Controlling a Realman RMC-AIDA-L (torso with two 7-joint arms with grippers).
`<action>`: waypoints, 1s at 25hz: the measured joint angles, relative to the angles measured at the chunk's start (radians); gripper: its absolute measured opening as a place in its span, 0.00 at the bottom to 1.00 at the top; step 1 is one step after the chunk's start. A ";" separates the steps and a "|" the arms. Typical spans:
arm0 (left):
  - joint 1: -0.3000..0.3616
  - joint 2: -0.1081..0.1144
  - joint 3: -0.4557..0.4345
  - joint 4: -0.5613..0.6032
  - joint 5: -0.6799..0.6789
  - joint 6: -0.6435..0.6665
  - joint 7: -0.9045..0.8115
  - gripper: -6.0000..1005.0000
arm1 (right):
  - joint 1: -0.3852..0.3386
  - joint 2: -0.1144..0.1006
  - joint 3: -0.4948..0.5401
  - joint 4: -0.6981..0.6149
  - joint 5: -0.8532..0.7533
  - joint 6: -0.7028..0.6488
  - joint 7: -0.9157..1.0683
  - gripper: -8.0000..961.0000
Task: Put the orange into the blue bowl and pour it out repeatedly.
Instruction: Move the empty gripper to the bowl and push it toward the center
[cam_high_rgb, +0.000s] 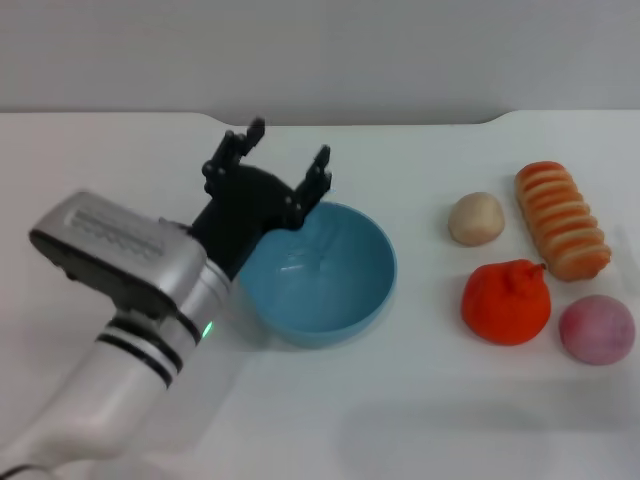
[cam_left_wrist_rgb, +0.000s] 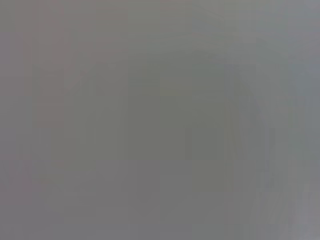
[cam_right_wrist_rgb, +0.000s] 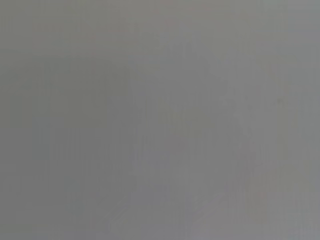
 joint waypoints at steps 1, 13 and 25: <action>0.004 0.005 -0.019 0.032 -0.005 0.030 -0.001 0.78 | 0.000 0.000 0.000 0.000 0.000 0.000 0.000 0.73; 0.007 0.061 -0.425 0.466 0.171 0.906 0.038 0.72 | 0.003 -0.001 0.000 -0.003 0.000 0.000 0.002 0.73; -0.044 0.012 -1.017 0.703 0.147 1.811 0.286 0.70 | 0.000 0.001 -0.008 0.001 0.000 -0.010 0.004 0.73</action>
